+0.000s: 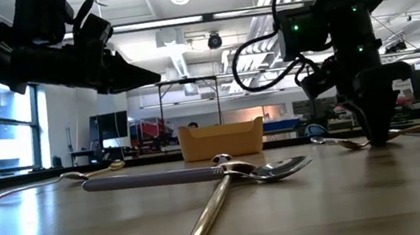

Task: Sort silverware by color (type)
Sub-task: Put the top right golden spoon into the orange bin

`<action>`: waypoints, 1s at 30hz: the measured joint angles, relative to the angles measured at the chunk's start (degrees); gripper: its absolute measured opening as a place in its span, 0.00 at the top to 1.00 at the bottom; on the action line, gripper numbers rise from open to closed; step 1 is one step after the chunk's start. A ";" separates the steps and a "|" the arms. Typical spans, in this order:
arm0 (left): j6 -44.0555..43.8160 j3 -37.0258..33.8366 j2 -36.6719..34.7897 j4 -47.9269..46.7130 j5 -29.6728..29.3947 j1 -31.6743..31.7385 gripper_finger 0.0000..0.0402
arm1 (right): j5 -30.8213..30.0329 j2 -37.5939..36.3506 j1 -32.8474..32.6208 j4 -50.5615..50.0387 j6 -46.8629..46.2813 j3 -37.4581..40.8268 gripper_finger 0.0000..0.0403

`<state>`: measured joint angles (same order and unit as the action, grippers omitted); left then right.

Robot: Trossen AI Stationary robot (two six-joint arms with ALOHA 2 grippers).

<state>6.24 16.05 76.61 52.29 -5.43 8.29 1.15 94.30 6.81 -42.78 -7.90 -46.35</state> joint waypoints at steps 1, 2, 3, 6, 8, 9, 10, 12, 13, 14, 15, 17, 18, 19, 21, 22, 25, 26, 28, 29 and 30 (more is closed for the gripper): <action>0.00 0.00 0.01 0.00 -0.06 0.00 1.00 | 0.17 0.00 0.00 0.07 0.07 0.02 0.81; 0.00 0.00 -0.01 0.00 -0.08 0.00 1.00 | 0.53 0.02 0.00 0.13 0.26 0.02 0.84; 0.00 0.00 0.00 0.00 -0.14 0.00 1.00 | 1.00 -0.02 0.02 0.19 0.24 0.02 0.87; -0.23 0.00 0.01 0.28 -0.15 0.00 1.00 | 1.51 0.12 0.04 -0.33 -1.17 -1.02 0.96; -0.46 0.00 0.01 0.37 -0.15 0.00 1.00 | 1.65 0.44 0.02 -2.52 -1.45 -3.18 0.99; -0.44 0.00 0.01 0.37 -0.17 0.00 1.00 | 1.65 0.55 0.00 -3.23 -1.28 -4.23 0.99; -0.44 0.00 -0.01 0.37 -0.17 0.00 1.00 | 1.78 0.54 0.02 -3.72 -1.21 -6.14 0.98; -0.44 0.00 0.01 0.37 -0.15 0.00 1.00 | 3.50 0.00 0.10 -4.79 -2.27 -10.09 0.98; -0.43 0.00 0.00 0.37 -0.17 0.00 1.00 | 4.28 -0.17 -0.02 -6.51 -2.99 -11.83 0.99; -0.25 0.00 -0.01 0.37 -0.17 0.00 1.00 | 5.17 -0.20 -0.46 -8.64 -4.12 -13.57 0.99; -0.12 0.00 0.01 0.37 -0.26 0.00 1.00 | 5.78 -0.27 -1.14 -10.47 -5.36 -15.40 0.99; -0.11 0.00 -0.01 0.53 -0.76 0.00 1.00 | 6.92 -0.89 -2.65 -13.06 -8.64 -19.94 0.99; -0.10 0.00 0.00 0.65 -0.91 0.00 1.00 | 7.65 -1.23 -3.57 -14.67 -11.20 -22.05 0.99; -0.09 0.00 0.01 0.64 -0.94 0.00 1.00 | 8.48 -1.61 -4.69 -16.50 -14.11 -23.59 0.99; -0.09 0.00 0.01 0.64 -0.94 0.00 1.00 | 9.59 -2.11 -7.70 -19.11 -20.59 -26.24 0.99; -0.09 0.00 0.01 0.61 -0.95 0.00 1.00 | 10.53 -2.43 -9.62 -19.25 -23.86 -27.47 0.99; -0.96 0.01 -0.01 1.86 -0.94 0.00 1.00 | 11.87 -3.95 -15.53 -18.79 -34.68 -29.18 0.99; -1.47 0.11 -0.01 2.41 -0.96 -0.02 1.00 | 12.31 -4.09 -17.18 -19.05 -38.39 -29.27 0.99; -1.56 0.15 -0.01 3.44 -0.94 -0.02 1.00 | 12.50 -4.18 -20.71 -19.00 -46.85 -29.27 0.99; -1.44 0.17 -0.01 3.50 -0.94 -0.02 1.00 | 12.50 -4.35 -22.43 -18.98 -50.91 -29.27 0.99; -1.20 0.17 -0.01 3.41 -0.94 -0.01 1.00 | 12.33 -4.55 -24.38 -18.97 -55.44 -29.28 0.99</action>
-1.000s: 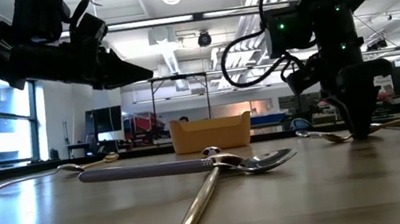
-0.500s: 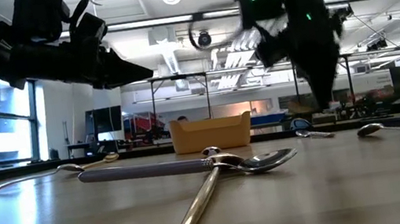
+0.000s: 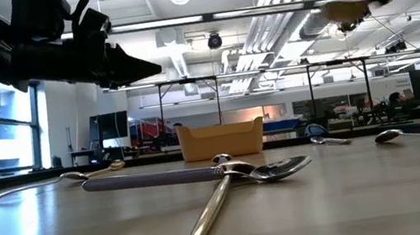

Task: Sort silverware by color (type)
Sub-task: Put the top right golden spoon into the orange bin, then put the bottom left blue spoon into the blue bin

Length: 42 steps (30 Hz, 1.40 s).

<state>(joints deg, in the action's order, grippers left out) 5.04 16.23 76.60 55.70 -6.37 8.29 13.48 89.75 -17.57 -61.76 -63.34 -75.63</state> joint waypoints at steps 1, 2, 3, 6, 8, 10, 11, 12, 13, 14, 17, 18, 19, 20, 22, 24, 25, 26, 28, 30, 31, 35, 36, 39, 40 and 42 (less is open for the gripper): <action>0.03 0.00 0.00 -0.02 -0.02 0.01 1.00 | 0.08 -0.08 -2.08 0.01 -4.33 0.00 0.99; 0.04 0.00 0.00 -0.02 -0.02 0.01 1.00 | -0.03 -0.07 -4.06 0.08 -8.71 0.00 0.99; 0.07 0.00 0.00 -0.03 -0.02 -0.01 1.00 | -0.55 -0.06 -6.04 0.11 -13.23 0.00 0.99; 0.20 0.00 0.00 -0.19 -0.02 -0.01 1.00 | -2.05 -0.08 -11.44 0.28 -24.36 0.00 0.99; 0.94 0.00 0.00 -0.49 -0.02 0.00 1.00 | -3.04 -0.12 -14.39 0.55 -30.15 0.73 0.99; 1.14 0.00 0.00 -0.49 -0.01 0.00 1.00 | -3.02 -0.13 -16.38 0.37 -33.01 2.53 0.99; 1.10 0.00 0.00 -0.50 0.00 -0.01 1.00 | -2.81 -0.10 -17.01 0.33 -33.79 3.68 0.99; 1.07 0.00 0.00 -0.50 -0.01 -0.01 1.00 | -2.39 -0.12 -17.37 0.45 -34.32 5.09 0.99; 1.04 0.00 0.00 -0.50 -0.02 -0.01 1.00 | -1.97 -0.11 -17.46 1.06 -34.67 6.66 0.99; 0.94 0.00 0.00 -0.51 -0.02 -0.01 1.00 | -1.44 -0.11 -17.43 2.06 -34.79 8.42 0.99; 0.27 0.00 0.00 -0.52 0.00 -0.01 1.00 | -0.99 -0.10 -17.36 6.92 -35.42 13.89 0.99; 0.13 0.00 0.00 -0.54 0.00 -0.01 1.00 | -0.86 -0.10 -17.27 8.87 -35.48 15.63 0.99; 0.13 0.00 0.00 -0.54 -0.01 -0.01 1.00 | -0.72 -0.10 -17.24 10.96 -35.65 17.45 0.99; 0.13 0.00 0.00 -0.52 0.00 -0.01 1.00 | -0.52 -0.10 -17.24 13.14 -35.71 19.09 0.99; 0.12 -0.02 0.00 -0.49 -0.02 -0.01 1.00 | -0.49 -0.10 -17.21 17.05 -35.87 21.97 0.99; 0.11 0.00 0.00 -0.39 0.00 -0.01 1.00 | -0.49 -0.10 -17.26 19.79 -35.83 24.20 0.99; 0.13 0.00 0.00 -0.33 -0.02 -0.01 1.00 | -0.51 -0.10 -17.26 20.66 -35.74 25.01 0.99; 0.13 0.00 0.00 -0.25 -0.02 -0.01 1.00 | -0.70 -0.10 -17.26 20.89 -35.62 25.47 0.99; 0.11 -0.01 0.00 -0.19 -0.02 -0.01 1.00 | -1.03 -0.10 -17.26 20.33 -35.41 26.01 0.97; 0.12 0.00 0.00 -0.19 -0.18 -0.01 1.00 | -1.03 -0.13 -17.26 19.26 -34.29 25.95 0.92; 0.12 0.00 0.00 -0.20 -0.37 -0.01 1.00 | -0.87 -0.11 -17.26 18.86 -33.78 25.85 0.90; 0.06 0.00 0.00 -0.50 -0.81 -0.01 1.00 | 1.48 -1.58 -16.95 17.29 -29.04 25.82 0.77; -0.26 0.00 0.00 -0.50 -0.77 -0.01 1.00 | 1.78 -2.42 -16.71 16.64 -27.41 25.81 0.75; -1.85 0.00 0.00 -0.73 1.21 -0.31 1.00 | 1.41 -6.26 -15.41 13.53 -22.20 25.81 0.70; -2.41 0.04 0.00 -1.22 2.17 -0.66 1.00 | 0.49 -7.77 -14.91 12.43 -20.30 25.79 0.70; -3.26 1.09 0.02 -4.32 3.58 -1.78 1.00 | -3.00 -11.08 -13.85 10.08 -15.92 25.79 0.72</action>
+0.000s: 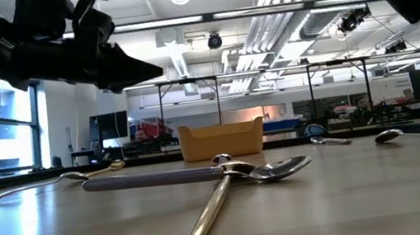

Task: Sort silverware by color (type)
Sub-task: Put the bottom left blue spoon into the blue bin

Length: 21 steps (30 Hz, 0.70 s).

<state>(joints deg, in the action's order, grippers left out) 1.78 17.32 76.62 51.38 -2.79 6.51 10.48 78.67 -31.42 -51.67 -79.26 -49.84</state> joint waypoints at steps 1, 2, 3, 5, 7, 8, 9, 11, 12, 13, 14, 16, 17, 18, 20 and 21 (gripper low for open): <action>-0.12 0.90 0.00 -2.13 0.28 -0.79 1.00 | -1.83 -1.72 0.70 -0.86 2.46 0.00 0.74; -0.11 2.07 0.00 -4.93 0.34 -1.65 1.00 | -3.72 -3.47 1.53 -1.31 5.27 0.00 0.77; -0.11 3.38 0.00 -8.28 0.38 -2.54 1.00 | -5.98 -5.07 2.35 -1.45 8.65 0.00 0.80; -0.13 6.35 0.00 -15.78 0.42 -4.60 1.00 | -11.47 -7.98 4.43 -0.55 17.04 0.00 0.88; -0.11 9.39 0.00 -22.07 0.31 -6.79 1.00 | -17.55 -9.99 6.92 1.42 27.48 0.02 0.96; -0.25 10.69 0.00 -24.70 0.12 -7.97 1.00 | -19.86 -10.69 8.36 3.08 32.81 0.02 0.98; -0.65 11.91 0.00 -27.23 -0.15 -9.19 1.00 | -21.77 -11.07 9.97 5.06 38.08 0.02 0.98; -2.62 14.02 0.00 -31.35 -0.87 -11.66 1.00 | -24.11 -11.27 13.61 9.39 48.41 0.04 0.97; -3.83 14.99 0.00 -33.26 -1.23 -12.86 1.00 | -24.41 -11.17 15.48 11.74 53.70 0.04 0.97; -5.10 15.97 0.00 -35.39 -1.63 -14.13 1.00 | -24.50 -11.08 17.25 13.93 58.46 0.04 0.98; -6.37 16.85 0.00 -37.73 -2.32 -15.50 1.00 | -24.51 -10.91 18.93 16.23 62.91 0.04 0.99; -9.26 18.50 0.00 -42.56 -4.25 -18.52 1.00 | -24.02 -10.79 22.03 21.02 70.56 0.09 0.99; -11.09 19.37 0.00 -44.61 -5.79 -20.06 0.99 | -23.62 -10.76 23.34 23.56 73.64 0.09 0.99; -13.04 20.16 0.00 -46.34 -7.69 -21.63 0.99 | -23.43 -10.53 24.43 26.54 76.57 0.09 0.99; -16.50 21.51 0.00 -49.72 -10.92 -25.11 0.96 | -23.30 -10.33 25.99 30.92 81.54 0.11 1.00; -18.26 22.06 0.00 -51.00 -12.10 -26.71 0.95 | -23.28 -10.29 26.53 33.19 83.27 0.11 1.00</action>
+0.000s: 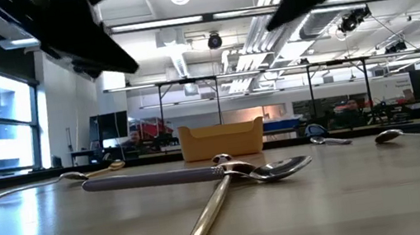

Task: Sort silverware by color (type)
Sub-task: Put the bottom left blue spoon into the blue bin

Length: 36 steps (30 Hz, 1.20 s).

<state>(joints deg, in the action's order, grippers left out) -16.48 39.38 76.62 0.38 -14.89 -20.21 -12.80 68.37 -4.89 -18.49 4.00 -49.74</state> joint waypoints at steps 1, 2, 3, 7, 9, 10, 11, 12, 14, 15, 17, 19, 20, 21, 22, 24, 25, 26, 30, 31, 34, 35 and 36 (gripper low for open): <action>-2.03 0.60 0.00 -0.86 -1.01 -1.55 0.93 | 0.02 0.34 0.40 3.06 1.28 0.00 1.00; -4.07 1.22 0.00 -1.20 -1.81 -3.06 0.91 | 0.26 0.57 0.63 5.37 2.37 -0.02 1.00; -6.09 1.85 0.00 -1.44 -2.44 -4.39 0.89 | 0.38 0.66 0.77 6.51 3.36 -0.01 1.00; -12.40 2.97 1.06 -3.78 -5.68 -9.01 0.82 | 2.70 2.68 0.75 12.36 5.48 -0.02 1.00; -14.54 3.64 2.58 -3.94 -7.04 -10.70 0.78 | 4.13 4.47 0.73 14.83 5.51 0.00 1.00; -15.39 3.93 3.55 -4.25 -7.65 -11.37 0.76 | 4.55 5.28 0.73 15.16 5.51 0.00 1.00; -16.21 4.44 4.89 -4.12 -7.66 -11.89 0.74 | 4.91 6.27 0.73 15.98 5.51 0.00 1.00; -16.69 4.87 6.23 -4.13 -7.63 -12.32 0.72 | 5.39 7.42 0.73 17.15 5.51 0.00 1.00; -17.35 6.17 8.99 -4.66 -7.23 -12.70 0.69 | 6.77 9.91 0.76 19.25 5.53 0.00 1.00; -17.39 7.12 10.39 -4.74 -6.95 -12.68 0.67 | 7.30 11.14 0.82 20.44 5.65 0.00 1.00; -17.40 8.58 12.79 -5.81 -5.90 -12.33 0.64 | 7.85 13.91 1.16 24.14 6.76 0.00 1.00; -17.43 10.14 15.63 -6.41 -4.34 -11.87 0.61 | 8.99 16.09 1.73 25.82 7.46 0.02 1.00; -17.42 10.91 16.83 -6.60 -3.38 -11.57 0.59 | 9.96 17.27 2.32 27.74 7.50 0.02 1.00; -17.39 11.61 17.81 -6.90 -2.85 -11.44 0.58 | 10.64 18.00 2.91 28.49 7.41 0.02 1.00; -17.37 12.38 18.92 -6.89 -2.06 -11.31 0.57 | 11.32 18.53 3.39 29.14 7.23 0.02 1.00; -17.36 13.34 20.61 -6.62 -0.81 -11.17 0.55 | 12.18 19.49 4.22 31.78 7.35 0.00 1.00; -17.33 13.68 21.26 -7.30 -0.63 -11.17 0.54 | 12.45 19.69 4.49 32.06 7.51 0.00 1.00; -17.29 14.20 22.05 -6.97 -0.47 -11.01 0.54 | 12.58 19.77 4.68 32.11 7.77 0.00 1.00; -17.76 14.45 23.15 -6.09 0.40 -10.54 0.53 | 15.11 19.69 5.06 36.38 8.07 1.75 1.00; -18.32 14.46 23.30 -6.53 0.79 -10.47 0.53 | 17.25 19.51 5.34 39.55 8.04 3.62 1.00; -19.49 14.42 23.28 -6.77 0.86 -10.47 0.53 | 22.05 19.26 6.06 52.33 5.72 10.81 1.00; -19.85 14.47 23.28 -6.78 0.84 -10.47 0.53 | 22.29 19.17 6.15 56.15 4.71 13.20 1.00; -20.20 14.45 23.28 -6.78 0.84 -10.47 0.53 | 22.27 19.17 6.15 59.90 3.86 15.62 1.00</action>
<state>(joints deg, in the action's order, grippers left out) -36.68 53.83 99.90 -6.40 -14.04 -30.68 9.47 87.54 1.26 41.42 7.87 -34.12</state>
